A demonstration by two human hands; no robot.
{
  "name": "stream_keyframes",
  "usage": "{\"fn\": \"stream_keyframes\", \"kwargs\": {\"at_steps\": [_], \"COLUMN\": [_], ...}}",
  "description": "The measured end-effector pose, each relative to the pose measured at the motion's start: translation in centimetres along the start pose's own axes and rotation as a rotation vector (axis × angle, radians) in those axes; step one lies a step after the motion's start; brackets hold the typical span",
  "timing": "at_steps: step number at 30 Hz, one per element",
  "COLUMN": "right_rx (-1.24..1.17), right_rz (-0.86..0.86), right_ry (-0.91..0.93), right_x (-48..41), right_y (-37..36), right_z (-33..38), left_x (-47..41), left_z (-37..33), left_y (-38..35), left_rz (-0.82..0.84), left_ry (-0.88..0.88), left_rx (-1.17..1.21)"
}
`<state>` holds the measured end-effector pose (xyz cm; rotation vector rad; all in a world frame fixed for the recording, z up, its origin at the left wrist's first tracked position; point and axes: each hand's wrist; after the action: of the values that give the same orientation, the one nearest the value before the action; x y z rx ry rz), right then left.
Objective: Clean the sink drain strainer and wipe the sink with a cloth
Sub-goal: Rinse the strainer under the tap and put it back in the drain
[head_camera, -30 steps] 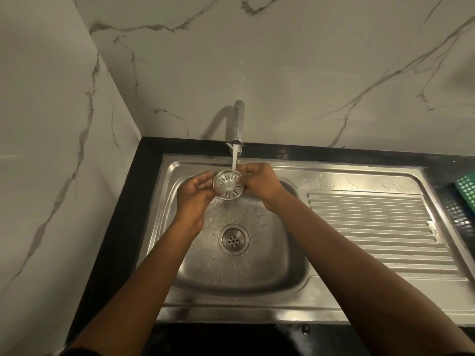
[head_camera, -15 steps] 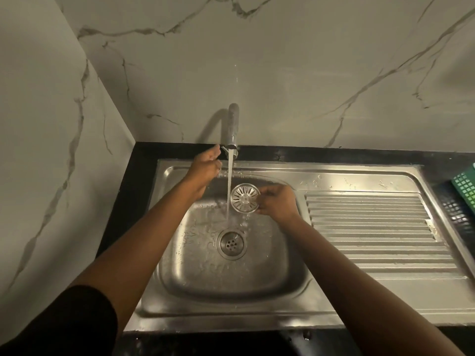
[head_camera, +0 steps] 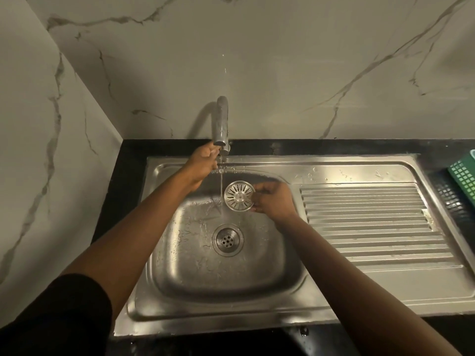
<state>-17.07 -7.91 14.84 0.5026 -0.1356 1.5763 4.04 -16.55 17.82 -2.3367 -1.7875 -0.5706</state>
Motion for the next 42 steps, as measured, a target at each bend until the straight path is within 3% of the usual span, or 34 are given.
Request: {"fn": "stream_keyframes", "kwargs": {"at_steps": [4, 7, 9, 16, 26, 35, 42], "right_rx": [-0.005, -0.022, -0.021, 0.001, 0.034, 0.377, 0.432], "right_rz": [0.010, 0.010, 0.012, 0.009, 0.005, 0.095, 0.167], "right_ry": [-0.026, -0.055, -0.066, -0.117, -0.255, -0.302, -0.367], "right_x": [-0.2, -0.2, -0.1, 0.1, -0.2, -1.8, -3.2], "right_y": [-0.3, -0.5, -0.6, -1.9, -4.7, -6.9, -7.6], "right_z": [-0.4, -0.9, -1.2, -2.6, -6.8, -12.8, -15.2], "left_x": [0.7, 1.4, 2.3, 6.5, 7.8, 6.0, 4.2], "left_z": [0.1, 1.3, 3.1, 9.3, 14.1, 19.5, 22.2], "left_y": [0.1, -0.6, -1.1, -3.0, -3.7, -4.9, -6.2], "left_rz": [0.013, -0.079, -0.155, -0.142, -0.234, -0.295, -0.274], "left_ry": [-0.037, -0.034, 0.016, 0.201, 0.317, 0.459, 0.523], "left_rx": [-0.036, -0.006, 0.047, 0.190, 0.116, 0.073, -0.033]}}
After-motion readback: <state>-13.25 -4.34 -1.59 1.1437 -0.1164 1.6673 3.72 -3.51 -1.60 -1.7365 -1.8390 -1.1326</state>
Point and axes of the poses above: each hand's wrist, its own x-axis away from the middle knuckle, its own y-axis out of the back of the hand, z = x × y, and after that the axes turned 5 degrees about z, right-handed
